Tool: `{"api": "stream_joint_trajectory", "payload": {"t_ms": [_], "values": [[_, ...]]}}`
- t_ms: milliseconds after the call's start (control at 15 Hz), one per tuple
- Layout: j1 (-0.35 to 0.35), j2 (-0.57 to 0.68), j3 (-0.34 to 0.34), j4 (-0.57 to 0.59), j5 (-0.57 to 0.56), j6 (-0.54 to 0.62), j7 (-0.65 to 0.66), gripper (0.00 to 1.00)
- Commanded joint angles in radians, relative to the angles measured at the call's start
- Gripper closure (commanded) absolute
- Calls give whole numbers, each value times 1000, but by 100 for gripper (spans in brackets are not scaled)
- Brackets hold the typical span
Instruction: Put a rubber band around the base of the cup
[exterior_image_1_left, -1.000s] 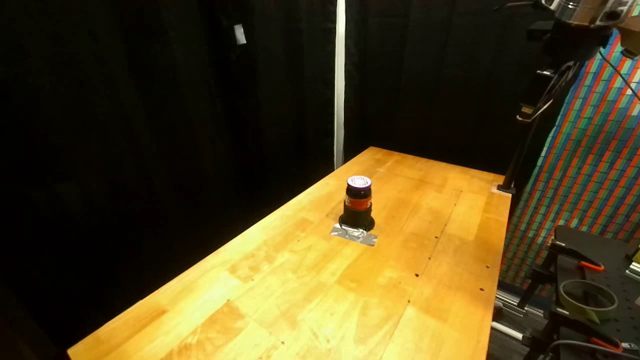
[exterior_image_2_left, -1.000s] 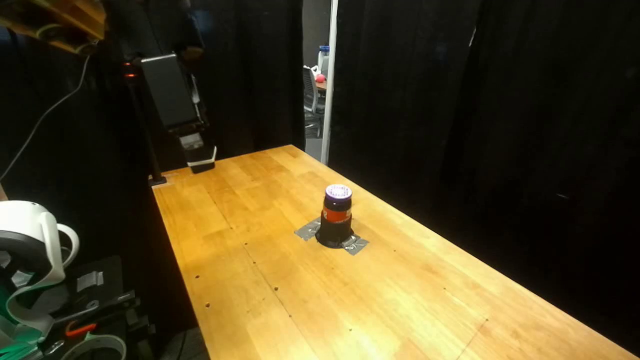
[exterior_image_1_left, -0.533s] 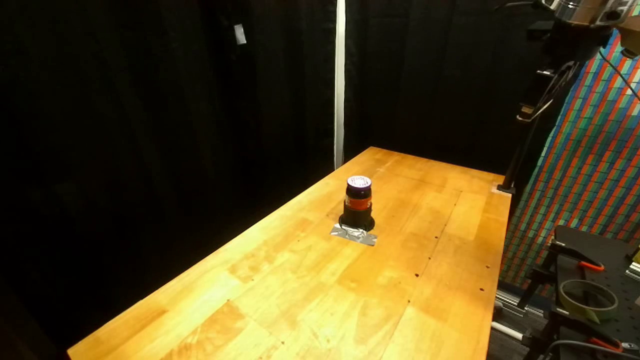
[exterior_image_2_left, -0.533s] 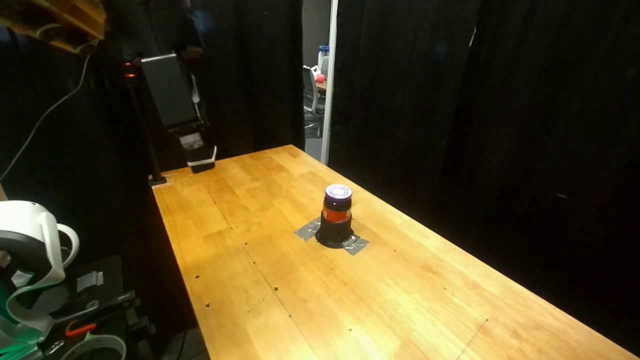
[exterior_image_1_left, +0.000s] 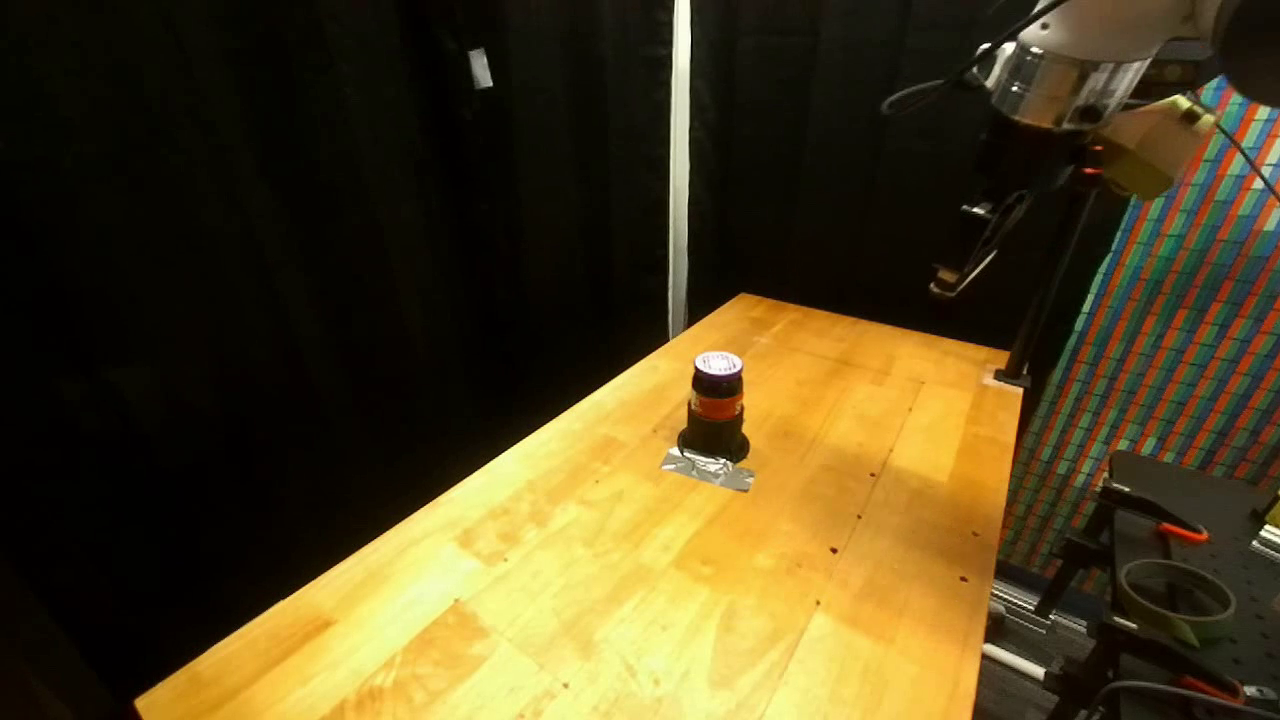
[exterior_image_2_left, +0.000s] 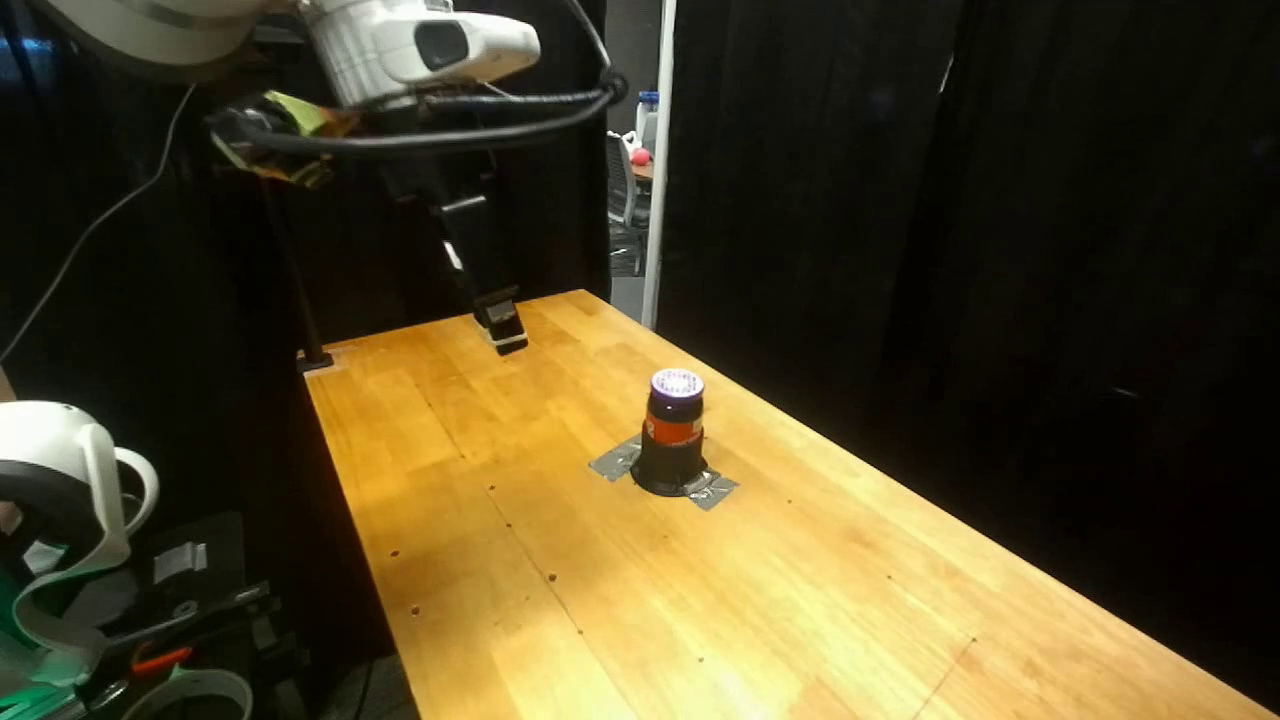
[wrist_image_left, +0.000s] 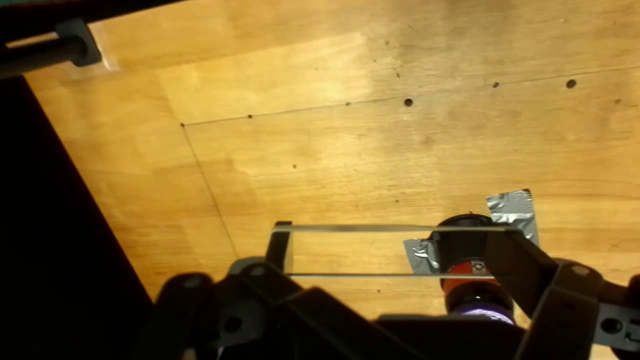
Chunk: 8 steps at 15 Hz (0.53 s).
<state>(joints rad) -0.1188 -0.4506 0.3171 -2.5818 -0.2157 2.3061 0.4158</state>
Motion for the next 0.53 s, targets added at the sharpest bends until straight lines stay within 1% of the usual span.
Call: {"api": "stream_joint_trajectory", "payload": {"t_ms": [0, 133, 267, 333, 467], "values": [[-18, 261, 73, 180, 7, 37, 71, 0], [-16, 387, 97, 277, -2, 27, 111, 0], [-4, 511, 109, 394, -11, -16, 127, 0], [89, 573, 22, 449, -33, -29, 149, 0], [150, 671, -29, 557, -35, -66, 156, 0]]}}
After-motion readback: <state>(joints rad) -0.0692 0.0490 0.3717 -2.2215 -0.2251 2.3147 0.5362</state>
